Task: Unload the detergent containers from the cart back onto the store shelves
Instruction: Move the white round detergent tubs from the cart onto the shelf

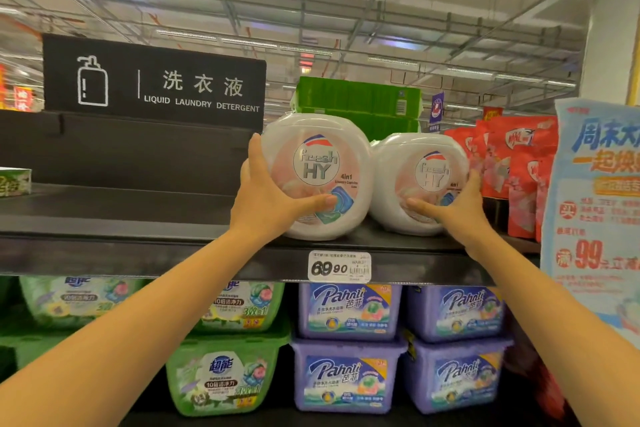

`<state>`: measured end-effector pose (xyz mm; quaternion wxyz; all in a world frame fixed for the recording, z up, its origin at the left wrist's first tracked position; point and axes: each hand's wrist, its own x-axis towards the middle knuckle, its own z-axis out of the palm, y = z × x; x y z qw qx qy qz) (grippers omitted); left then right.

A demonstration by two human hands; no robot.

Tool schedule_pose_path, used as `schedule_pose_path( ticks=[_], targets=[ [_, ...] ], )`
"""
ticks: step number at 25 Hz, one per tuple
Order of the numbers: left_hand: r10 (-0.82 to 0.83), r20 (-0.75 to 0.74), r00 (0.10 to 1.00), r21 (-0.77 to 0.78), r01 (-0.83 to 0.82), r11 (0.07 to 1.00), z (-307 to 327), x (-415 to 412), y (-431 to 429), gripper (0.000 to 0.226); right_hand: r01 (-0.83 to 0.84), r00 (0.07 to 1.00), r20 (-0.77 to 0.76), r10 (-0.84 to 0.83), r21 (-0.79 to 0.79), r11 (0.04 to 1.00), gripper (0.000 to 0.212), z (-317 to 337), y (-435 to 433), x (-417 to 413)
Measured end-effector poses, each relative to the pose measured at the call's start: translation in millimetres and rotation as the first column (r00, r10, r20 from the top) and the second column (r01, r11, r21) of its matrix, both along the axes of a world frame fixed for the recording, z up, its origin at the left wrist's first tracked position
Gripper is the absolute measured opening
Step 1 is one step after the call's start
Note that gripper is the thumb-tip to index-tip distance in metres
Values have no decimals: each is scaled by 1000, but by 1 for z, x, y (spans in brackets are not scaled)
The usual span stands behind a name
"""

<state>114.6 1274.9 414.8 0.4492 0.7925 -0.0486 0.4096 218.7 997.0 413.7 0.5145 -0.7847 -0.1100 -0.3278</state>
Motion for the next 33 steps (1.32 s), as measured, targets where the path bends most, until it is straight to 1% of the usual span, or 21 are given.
schedule_pose_path(
  ticks=[2,4,6,9,11,14,17,21,23,25,26,27,28,30,31,32,33],
  targets=[
    [24,-22,999,17,-23,1000,1,9,2,146,-2,1000,-13,2,36,999,127,-2,-3,9],
    [39,-23,999,27,-39,999,2,20,3,139,-22,998,-61,26,61,998,126,-2,-7,14],
    [38,-33,999,27,-37,999,3,30,4,134,-31,995,-96,37,60,998,121,-3,-11,18],
    [33,-66,997,48,-30,998,6,41,5,132,-79,996,-36,83,97,992,109,-4,-12,20],
    [45,-72,996,48,-42,998,6,44,5,133,-125,992,9,125,124,984,106,-6,-10,18],
    [57,-87,995,63,-51,997,5,46,4,134,-127,992,34,124,109,986,105,-9,-11,17],
    [67,-88,994,71,-61,996,5,47,4,134,-123,992,3,123,90,988,110,-8,-14,17],
    [225,-144,964,159,-202,966,3,44,4,138,-66,998,-16,67,42,997,114,-9,-14,17],
    [263,-154,952,190,-233,954,3,41,2,139,-83,996,-33,83,28,996,114,-10,-11,16],
    [218,-170,961,152,-193,969,3,38,0,140,-81,996,-42,82,24,996,113,-8,-8,10],
    [182,-165,969,110,-165,980,4,34,-1,138,-51,998,-19,51,6,999,108,-8,-6,4],
    [164,-137,977,75,-155,985,5,29,-2,132,-4,999,39,5,-21,1000,99,-8,-3,-4],
    [169,-74,983,60,-165,984,5,23,-3,120,43,991,124,-38,-35,998,88,-11,1,-15],
    [171,104,980,39,-176,984,3,7,-9,83,60,960,276,-57,-2,998,73,-23,7,-43],
    [118,167,979,-8,-118,993,-1,-5,-14,65,34,945,325,-38,18,999,66,-32,9,-59],
    [20,200,980,-73,-6,997,-8,-18,-20,51,1,935,353,-12,33,999,57,-44,10,-76],
    [-112,215,970,-131,142,981,-22,-33,-25,42,-28,934,357,9,48,998,47,-60,10,-94]
  ],
)
